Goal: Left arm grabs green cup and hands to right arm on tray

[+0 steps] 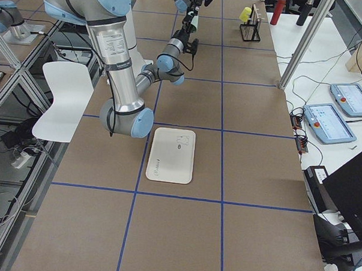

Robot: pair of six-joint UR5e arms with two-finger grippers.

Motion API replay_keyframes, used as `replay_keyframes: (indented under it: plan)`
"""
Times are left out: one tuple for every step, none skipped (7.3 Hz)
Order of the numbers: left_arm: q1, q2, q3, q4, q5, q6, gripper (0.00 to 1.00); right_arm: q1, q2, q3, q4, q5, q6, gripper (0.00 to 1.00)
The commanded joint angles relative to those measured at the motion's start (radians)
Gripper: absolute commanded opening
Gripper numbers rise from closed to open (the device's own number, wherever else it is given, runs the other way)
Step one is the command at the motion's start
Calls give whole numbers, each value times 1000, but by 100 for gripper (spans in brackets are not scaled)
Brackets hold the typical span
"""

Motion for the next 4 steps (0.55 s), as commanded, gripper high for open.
replay_keyframes:
  plan:
    - [0,0,0,0,0,0,0,-1,-1,1,2,0,0,55]
    - [0,0,0,0,0,2,0,-1,-1,2,10,0,0,55]
    - [0,2,0,0,0,2,0,-1,-3,1,14,0,0,55]
    - [0,0,0,0,0,2,0,-2,-3,1,14,0,0,55]
